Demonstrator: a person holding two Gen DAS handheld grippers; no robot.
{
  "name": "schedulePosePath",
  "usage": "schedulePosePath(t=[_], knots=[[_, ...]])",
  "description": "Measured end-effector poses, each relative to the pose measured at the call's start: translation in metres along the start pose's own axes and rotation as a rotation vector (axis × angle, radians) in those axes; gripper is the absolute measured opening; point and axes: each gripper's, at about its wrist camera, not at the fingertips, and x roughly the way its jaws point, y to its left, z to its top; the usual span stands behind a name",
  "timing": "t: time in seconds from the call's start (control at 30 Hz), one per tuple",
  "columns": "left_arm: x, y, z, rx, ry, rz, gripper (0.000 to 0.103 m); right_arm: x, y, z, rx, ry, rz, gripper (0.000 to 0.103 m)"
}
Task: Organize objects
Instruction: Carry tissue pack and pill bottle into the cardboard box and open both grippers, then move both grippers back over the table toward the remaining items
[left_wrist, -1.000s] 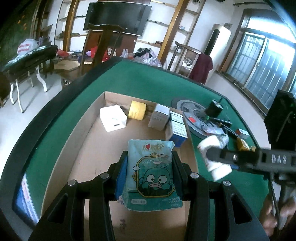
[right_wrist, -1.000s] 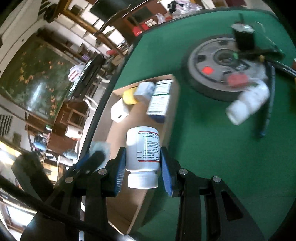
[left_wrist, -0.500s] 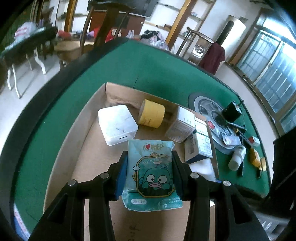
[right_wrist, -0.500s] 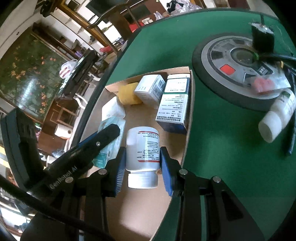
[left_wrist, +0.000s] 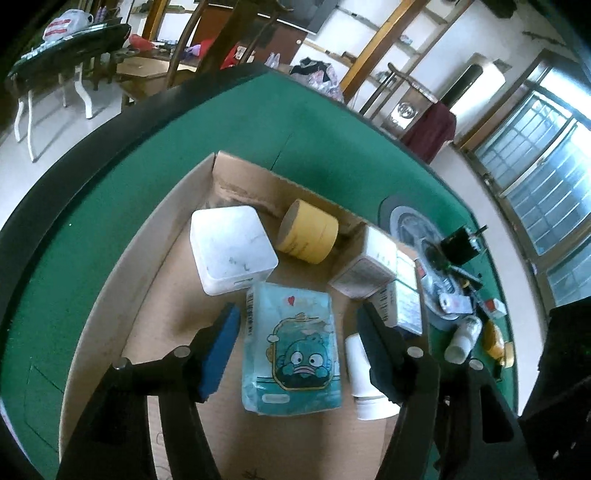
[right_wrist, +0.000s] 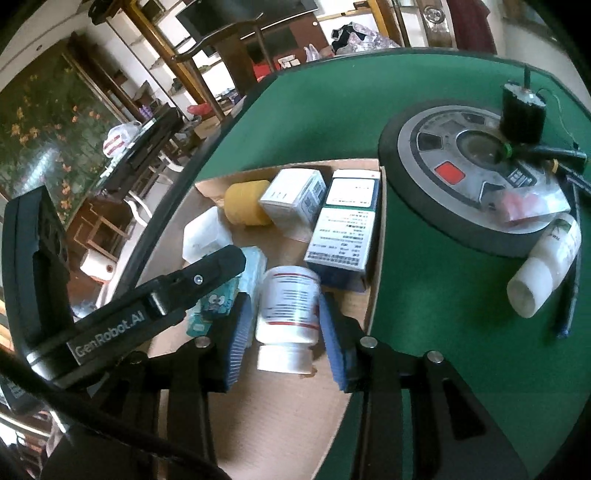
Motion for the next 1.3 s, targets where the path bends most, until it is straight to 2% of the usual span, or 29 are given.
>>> schedulePosePath(t=[0.1, 0.2, 0.27, 0.33, 0.5, 0.63, 0.8, 0.93, 1.03, 1.3], knots=[[-0.008, 0.005, -0.001, -0.029, -0.030, 0.003, 0.067, -0.018, -0.003, 0.000, -0.006, -0.042, -0.011, 0.046], [-0.007, 0.014, -0.005, -0.092, -0.009, 0.008, 0.067, -0.037, -0.006, 0.000, -0.005, -0.089, -0.024, 0.056], [-0.008, 0.018, -0.009, -0.120, -0.010, -0.012, 0.068, -0.049, -0.013, -0.003, 0.001, -0.113, -0.033, 0.056], [-0.011, 0.018, -0.014, -0.128, -0.015, 0.005, 0.068, -0.060, -0.018, -0.008, 0.001, -0.129, -0.042, 0.056], [-0.019, 0.010, -0.034, -0.101, -0.016, 0.009, 0.069, -0.081, -0.038, -0.024, 0.019, -0.141, -0.058, 0.056], [-0.030, -0.005, -0.035, -0.035, -0.075, -0.032, 0.069, -0.092, -0.055, -0.035, 0.035, -0.151, -0.102, 0.056], [-0.065, -0.039, -0.042, 0.029, -0.164, -0.067, 0.069, -0.116, -0.067, -0.037, -0.009, -0.214, -0.224, 0.057], [-0.091, -0.081, -0.058, 0.127, -0.239, 0.021, 0.075, -0.137, -0.069, -0.040, -0.065, -0.299, -0.319, 0.070], [-0.100, -0.103, -0.072, 0.182, -0.275, 0.040, 0.075, -0.147, -0.071, -0.045, -0.092, -0.333, -0.347, 0.071], [-0.105, -0.148, -0.100, 0.286, -0.305, 0.092, 0.075, -0.162, -0.082, -0.050, -0.153, -0.368, -0.425, 0.071]])
